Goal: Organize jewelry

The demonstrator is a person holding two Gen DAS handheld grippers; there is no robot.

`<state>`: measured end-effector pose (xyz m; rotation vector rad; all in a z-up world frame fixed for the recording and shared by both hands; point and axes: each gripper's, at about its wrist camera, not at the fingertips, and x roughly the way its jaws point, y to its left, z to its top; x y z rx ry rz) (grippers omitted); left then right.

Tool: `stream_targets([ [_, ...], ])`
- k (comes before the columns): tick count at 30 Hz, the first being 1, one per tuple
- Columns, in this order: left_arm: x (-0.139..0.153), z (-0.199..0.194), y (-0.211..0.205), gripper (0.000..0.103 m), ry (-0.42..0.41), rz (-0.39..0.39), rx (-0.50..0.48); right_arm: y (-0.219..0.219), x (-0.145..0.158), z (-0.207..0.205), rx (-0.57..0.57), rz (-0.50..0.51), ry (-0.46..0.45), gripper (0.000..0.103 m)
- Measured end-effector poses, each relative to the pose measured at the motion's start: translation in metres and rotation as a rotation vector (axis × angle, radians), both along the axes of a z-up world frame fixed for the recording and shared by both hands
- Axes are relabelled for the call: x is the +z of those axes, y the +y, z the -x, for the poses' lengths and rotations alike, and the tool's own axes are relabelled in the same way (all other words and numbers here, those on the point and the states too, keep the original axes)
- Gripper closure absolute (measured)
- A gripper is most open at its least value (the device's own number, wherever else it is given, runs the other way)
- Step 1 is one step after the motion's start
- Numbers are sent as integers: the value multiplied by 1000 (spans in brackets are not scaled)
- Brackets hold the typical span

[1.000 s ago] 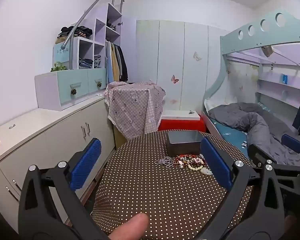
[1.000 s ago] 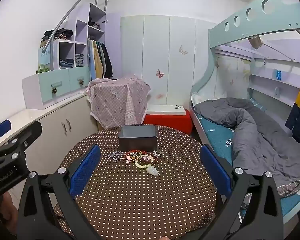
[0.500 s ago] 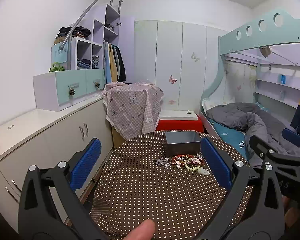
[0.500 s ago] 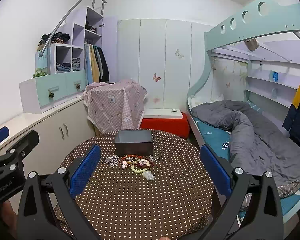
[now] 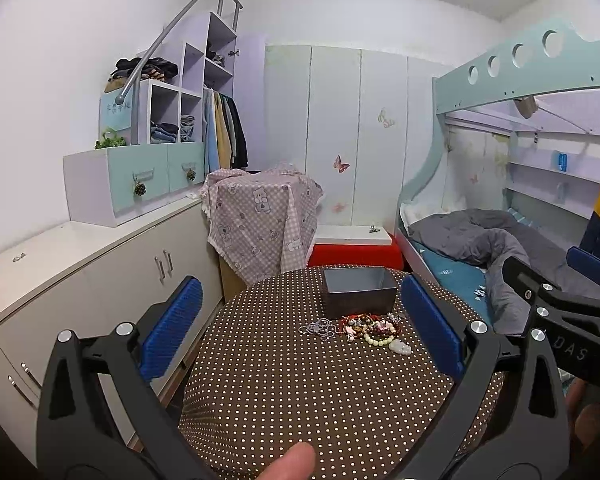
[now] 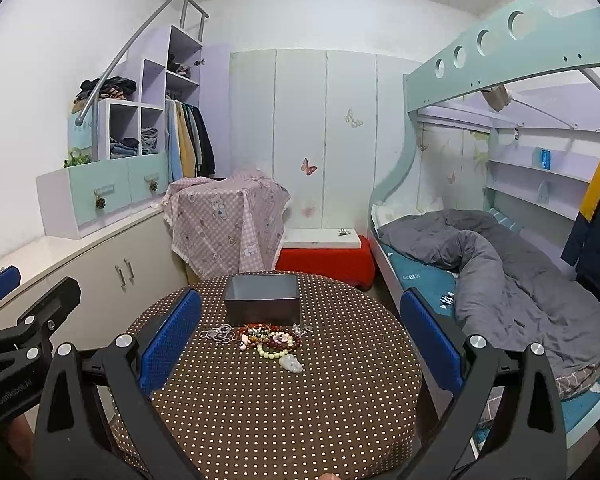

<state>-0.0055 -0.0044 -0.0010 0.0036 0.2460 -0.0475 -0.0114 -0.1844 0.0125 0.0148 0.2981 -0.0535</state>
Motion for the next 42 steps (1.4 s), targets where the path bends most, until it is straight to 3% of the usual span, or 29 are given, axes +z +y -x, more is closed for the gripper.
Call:
stream_targets([
  [28, 7, -13, -4, 5, 6, 6, -18, 2, 10, -13, 8, 22, -20, 7],
  [32, -2, -34, -1, 5, 45, 2, -9, -2, 2, -24, 9, 28, -1, 7],
  [42, -80, -119, 14, 5, 288, -3, 28, -32, -86, -98, 10, 18, 263, 7],
])
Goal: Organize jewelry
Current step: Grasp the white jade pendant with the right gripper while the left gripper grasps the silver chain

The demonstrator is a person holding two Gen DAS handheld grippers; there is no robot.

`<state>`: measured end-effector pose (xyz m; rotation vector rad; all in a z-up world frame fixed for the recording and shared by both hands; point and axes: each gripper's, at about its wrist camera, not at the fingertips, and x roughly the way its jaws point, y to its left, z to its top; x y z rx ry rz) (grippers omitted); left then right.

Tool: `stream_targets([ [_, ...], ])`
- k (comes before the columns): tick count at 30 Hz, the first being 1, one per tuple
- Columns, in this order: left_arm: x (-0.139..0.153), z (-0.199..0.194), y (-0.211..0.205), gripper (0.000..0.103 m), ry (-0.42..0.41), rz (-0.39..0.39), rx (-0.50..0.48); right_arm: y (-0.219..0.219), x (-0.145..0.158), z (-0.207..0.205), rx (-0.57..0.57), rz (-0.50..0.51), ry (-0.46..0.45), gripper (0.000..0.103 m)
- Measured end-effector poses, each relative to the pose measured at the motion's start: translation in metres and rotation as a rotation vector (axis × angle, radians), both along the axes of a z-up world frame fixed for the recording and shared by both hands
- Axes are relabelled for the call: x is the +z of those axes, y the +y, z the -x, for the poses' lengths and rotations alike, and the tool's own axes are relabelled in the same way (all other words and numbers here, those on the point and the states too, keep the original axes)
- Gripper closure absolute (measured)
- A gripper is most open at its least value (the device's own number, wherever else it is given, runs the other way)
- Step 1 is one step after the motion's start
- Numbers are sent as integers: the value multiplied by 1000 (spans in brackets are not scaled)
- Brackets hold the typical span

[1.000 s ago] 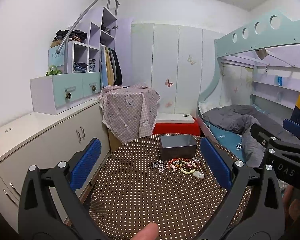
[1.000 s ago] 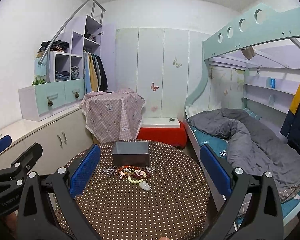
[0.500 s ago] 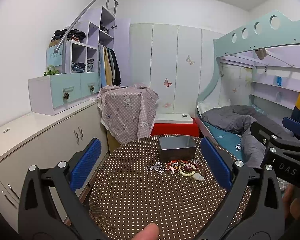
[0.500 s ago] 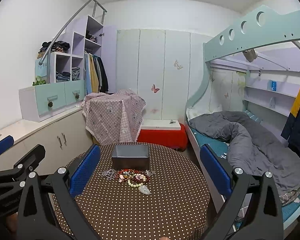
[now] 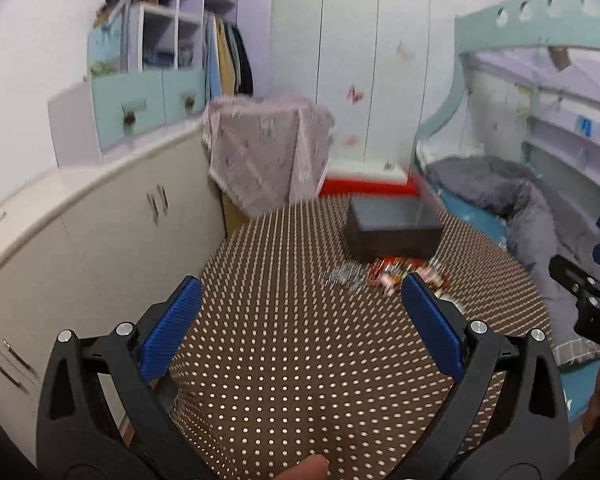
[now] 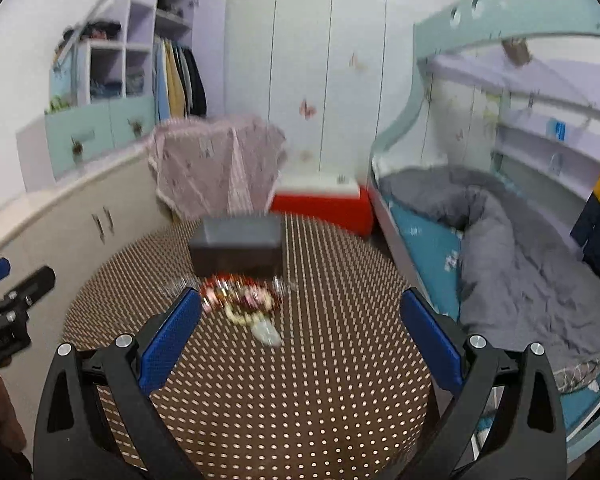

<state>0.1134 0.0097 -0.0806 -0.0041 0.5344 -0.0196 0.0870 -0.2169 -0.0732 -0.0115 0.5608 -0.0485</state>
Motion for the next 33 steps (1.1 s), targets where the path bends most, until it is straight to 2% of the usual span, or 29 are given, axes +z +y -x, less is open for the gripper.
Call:
stream_targets([
  [5, -42, -53, 0, 5, 114, -17, -13, -4, -51, -37, 21, -4, 147, 7],
  [9, -66, -91, -7, 5, 177, -51, -42, -7, -77, -60, 39, -9, 232, 7],
  [18, -104, -149, -31, 5, 316, -153, -135, -11, -104, -99, 113, -37, 342, 7],
  [24, -114, -170, -36, 5, 368, -159, -167, -9, -108, -115, 160, -37, 370, 8],
  [27, -115, -177, -35, 6, 377, -141, -195, -3, -112, -122, 194, -21, 383, 19],
  [28, -115, -180, -34, 7, 382, -126, -209, 0, -114, -125, 205, -8, 394, 29],
  [30, -115, -182, -34, 19, 386, -88, -248, 7, -116, -126, 231, 17, 389, 37],
  [31, -114, -182, -34, 22, 382, -78, -267, 10, -115, -126, 251, 20, 384, 46],
  [33, -112, -180, -34, 39, 372, -72, -304, 15, -115, -125, 277, 28, 378, 56],
])
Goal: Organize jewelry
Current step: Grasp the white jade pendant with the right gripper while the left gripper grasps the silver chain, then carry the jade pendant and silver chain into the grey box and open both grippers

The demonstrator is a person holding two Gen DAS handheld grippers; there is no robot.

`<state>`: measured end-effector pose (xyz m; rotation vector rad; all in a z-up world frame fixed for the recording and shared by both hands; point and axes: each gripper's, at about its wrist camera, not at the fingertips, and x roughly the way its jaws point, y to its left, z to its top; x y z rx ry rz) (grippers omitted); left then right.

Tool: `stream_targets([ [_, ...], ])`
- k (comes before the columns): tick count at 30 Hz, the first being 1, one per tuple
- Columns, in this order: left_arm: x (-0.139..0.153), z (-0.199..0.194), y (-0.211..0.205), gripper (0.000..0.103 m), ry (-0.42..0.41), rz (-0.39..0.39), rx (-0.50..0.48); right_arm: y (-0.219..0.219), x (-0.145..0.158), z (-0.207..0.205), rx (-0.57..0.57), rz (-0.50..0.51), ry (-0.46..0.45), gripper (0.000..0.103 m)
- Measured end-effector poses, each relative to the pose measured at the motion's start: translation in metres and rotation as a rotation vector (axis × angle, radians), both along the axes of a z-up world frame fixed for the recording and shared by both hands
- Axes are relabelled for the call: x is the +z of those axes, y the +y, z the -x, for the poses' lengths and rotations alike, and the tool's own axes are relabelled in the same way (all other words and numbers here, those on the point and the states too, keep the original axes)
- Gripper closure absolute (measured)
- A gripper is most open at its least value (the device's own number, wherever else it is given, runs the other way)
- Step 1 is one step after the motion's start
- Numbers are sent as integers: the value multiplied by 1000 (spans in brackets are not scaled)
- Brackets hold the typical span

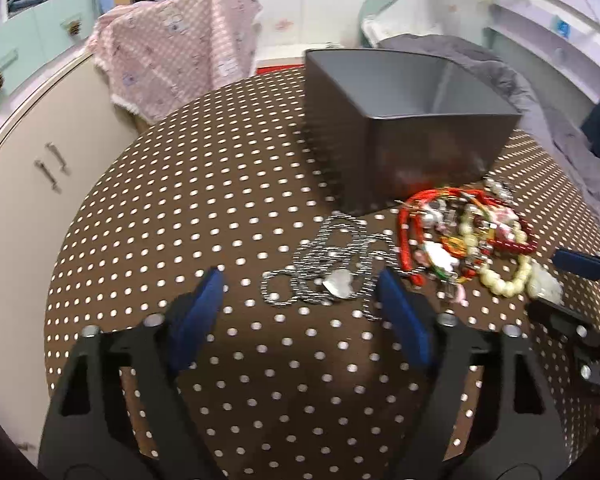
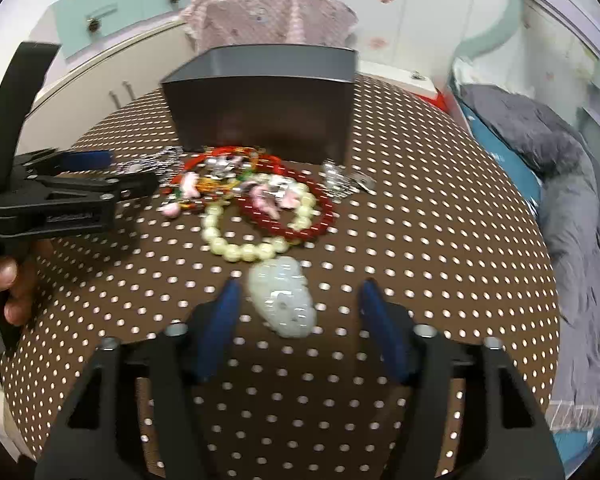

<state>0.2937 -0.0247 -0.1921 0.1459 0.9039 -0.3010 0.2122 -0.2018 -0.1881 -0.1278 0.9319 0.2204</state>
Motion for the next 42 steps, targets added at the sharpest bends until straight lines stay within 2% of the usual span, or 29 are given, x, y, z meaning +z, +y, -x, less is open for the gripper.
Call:
stream_targets([
  [1, 0, 0, -3, 46, -5, 8, -17, 2, 0, 0, 9, -3, 0, 63],
  [2, 2, 0, -4, 59, -7, 16, -32, 4, 0, -1, 17, -6, 2, 73],
  [3, 2, 3, -8, 69, -6, 22, -43, 8, 1, -3, 18, -2, 4, 73],
  [5, 3, 3, -10, 78, 4, 47, -73, 8, 1, -4, 18, -7, 8, 74],
  [7, 3, 3, -11, 81, 11, 65, -85, 4, 1, -3, 10, -37, 17, 74],
  [10, 5, 6, -4, 82, 24, 119, -91, -4, 3, 0, 1, -76, 27, 75],
  [13, 8, 15, 0, 82, 16, 137, -81, -12, 6, 2, -8, -106, 33, 75],
  [20, 33, 34, 9, 82, -39, 187, -74, -28, 27, 10, -12, -162, 9, 75],
  [24, 63, 42, 13, 82, -93, 224, -83, -34, 52, 9, 6, -185, -38, 75],
  [28, 100, 50, 13, 82, -171, 259, -110, -34, 89, 3, 39, -201, -112, 75],
  [36, 176, 52, 1, 82, -324, 316, -173, -29, 162, -30, 99, -199, -264, 75],
  [42, 215, 40, -15, 82, -403, 317, -182, -28, 178, -69, 102, -237, -285, 75],
])
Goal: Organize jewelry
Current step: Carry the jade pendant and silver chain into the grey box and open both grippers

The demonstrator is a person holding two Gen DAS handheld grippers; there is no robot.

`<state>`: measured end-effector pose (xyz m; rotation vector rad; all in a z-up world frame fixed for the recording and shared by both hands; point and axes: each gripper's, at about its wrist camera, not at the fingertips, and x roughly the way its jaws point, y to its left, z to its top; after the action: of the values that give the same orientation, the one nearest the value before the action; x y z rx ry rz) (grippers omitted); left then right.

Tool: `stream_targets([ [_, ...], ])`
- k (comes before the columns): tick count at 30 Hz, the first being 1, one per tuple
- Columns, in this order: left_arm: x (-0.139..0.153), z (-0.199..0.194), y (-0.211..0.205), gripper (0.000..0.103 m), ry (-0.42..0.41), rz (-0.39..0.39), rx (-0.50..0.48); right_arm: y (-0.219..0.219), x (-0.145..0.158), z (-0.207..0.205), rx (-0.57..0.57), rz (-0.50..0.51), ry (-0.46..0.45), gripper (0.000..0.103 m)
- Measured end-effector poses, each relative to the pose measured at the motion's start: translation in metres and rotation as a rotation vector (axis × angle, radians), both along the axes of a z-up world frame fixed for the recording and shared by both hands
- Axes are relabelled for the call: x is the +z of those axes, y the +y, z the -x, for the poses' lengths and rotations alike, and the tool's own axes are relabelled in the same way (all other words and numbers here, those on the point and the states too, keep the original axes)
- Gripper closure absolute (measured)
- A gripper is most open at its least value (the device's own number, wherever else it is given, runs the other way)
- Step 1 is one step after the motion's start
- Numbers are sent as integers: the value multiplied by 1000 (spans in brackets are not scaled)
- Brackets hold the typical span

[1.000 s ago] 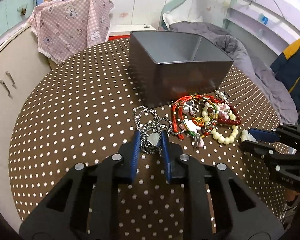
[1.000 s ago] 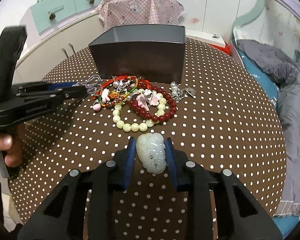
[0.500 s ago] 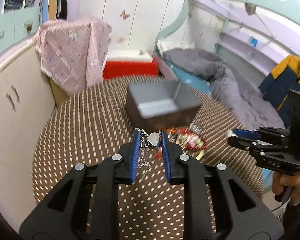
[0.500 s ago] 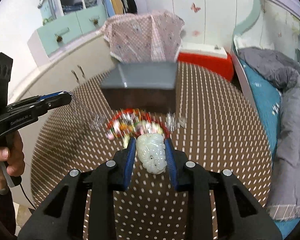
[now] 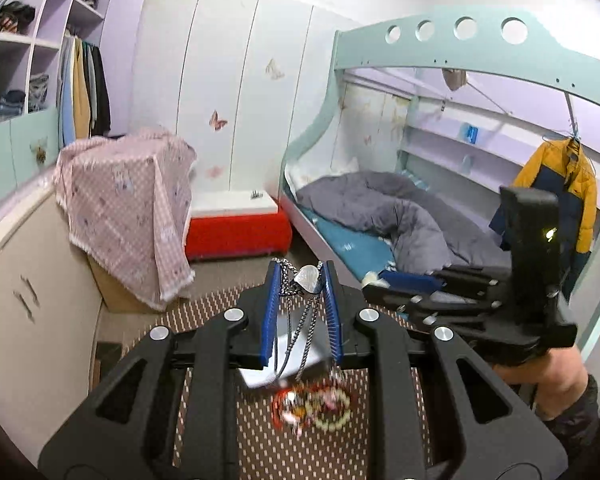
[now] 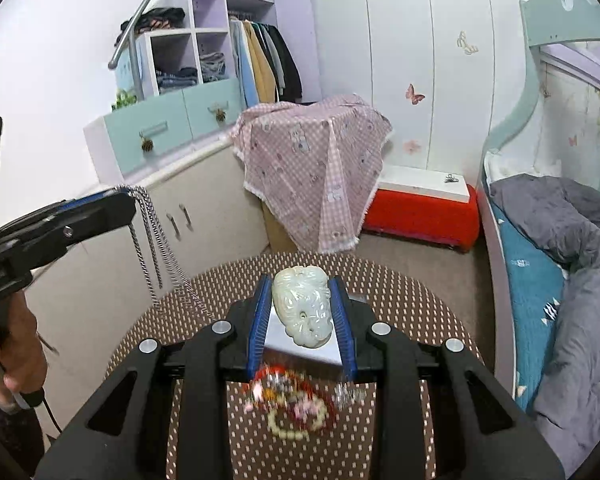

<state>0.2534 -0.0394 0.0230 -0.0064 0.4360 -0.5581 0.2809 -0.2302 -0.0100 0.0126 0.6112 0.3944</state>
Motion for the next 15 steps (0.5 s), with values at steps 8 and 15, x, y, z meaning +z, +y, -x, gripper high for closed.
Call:
stream_targets([
  [8, -34, -65, -21, 81, 133, -51, 71, -3, -40, -49, 0, -31, 142, 75],
  [15, -70, -101, -17, 10, 236, -100, 159, -8, -69, -72, -34, -45, 244, 59],
])
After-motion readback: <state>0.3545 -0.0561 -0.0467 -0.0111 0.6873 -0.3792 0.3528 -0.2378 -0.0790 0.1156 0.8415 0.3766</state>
